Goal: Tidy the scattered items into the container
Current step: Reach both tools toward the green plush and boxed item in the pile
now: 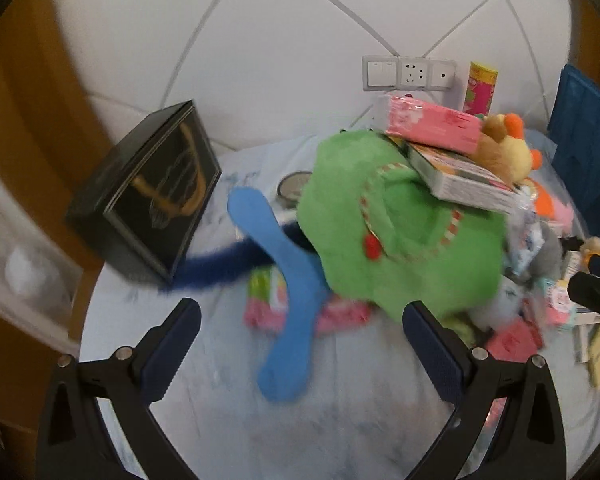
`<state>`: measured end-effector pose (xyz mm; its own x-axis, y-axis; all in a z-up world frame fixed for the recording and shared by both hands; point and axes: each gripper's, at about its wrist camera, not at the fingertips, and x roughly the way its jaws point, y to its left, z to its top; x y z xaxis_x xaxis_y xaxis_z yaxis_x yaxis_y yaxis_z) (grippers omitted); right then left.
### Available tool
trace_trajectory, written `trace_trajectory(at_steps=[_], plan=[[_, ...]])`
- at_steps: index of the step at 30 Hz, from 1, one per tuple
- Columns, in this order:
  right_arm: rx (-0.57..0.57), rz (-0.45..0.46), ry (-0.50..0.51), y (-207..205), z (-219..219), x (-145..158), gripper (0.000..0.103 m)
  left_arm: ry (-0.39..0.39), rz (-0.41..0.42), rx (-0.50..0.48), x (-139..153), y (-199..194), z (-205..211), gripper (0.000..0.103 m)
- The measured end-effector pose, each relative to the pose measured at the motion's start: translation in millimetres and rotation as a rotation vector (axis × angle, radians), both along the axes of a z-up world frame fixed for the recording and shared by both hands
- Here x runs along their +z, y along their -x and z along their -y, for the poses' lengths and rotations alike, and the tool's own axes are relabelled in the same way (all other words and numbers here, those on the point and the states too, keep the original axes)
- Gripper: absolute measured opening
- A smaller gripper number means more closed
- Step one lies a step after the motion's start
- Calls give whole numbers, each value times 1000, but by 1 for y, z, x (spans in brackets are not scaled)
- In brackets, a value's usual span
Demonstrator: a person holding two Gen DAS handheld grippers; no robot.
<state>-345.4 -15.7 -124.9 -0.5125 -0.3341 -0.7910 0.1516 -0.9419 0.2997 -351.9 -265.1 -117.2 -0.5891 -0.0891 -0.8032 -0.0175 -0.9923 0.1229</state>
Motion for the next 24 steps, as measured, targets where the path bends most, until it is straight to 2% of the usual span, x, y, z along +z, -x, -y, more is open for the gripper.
trace_trajectory(at_steps=[5,11,13,16,17,18,20,21,22,24], plan=[[-30,55,65,34,25,-12,92,-8,7,-70,-13,51,11,103],[-59,111,67,80,39,-34,94,-74,13,-136,-20,98,6,103],[-93,121,63,94,35,-40,98,-92,10,-172,-22,108,0,103],[-91,138,51,112,32,-52,99,-73,47,-223,-39,123,-18,102],[-85,143,41,116,32,-56,99,-56,74,-234,-48,126,-23,95],[-78,149,31,121,32,-61,99,-71,92,-247,-58,127,-27,89],[-43,158,9,124,35,-69,84,-150,95,-249,-63,124,-24,69],[-29,159,18,123,35,-71,81,-178,95,-250,-63,122,-22,64],[-16,154,21,122,36,-70,77,-195,89,-247,-62,118,-20,59],[12,142,20,118,39,-67,73,-179,77,-252,-58,103,-20,46]])
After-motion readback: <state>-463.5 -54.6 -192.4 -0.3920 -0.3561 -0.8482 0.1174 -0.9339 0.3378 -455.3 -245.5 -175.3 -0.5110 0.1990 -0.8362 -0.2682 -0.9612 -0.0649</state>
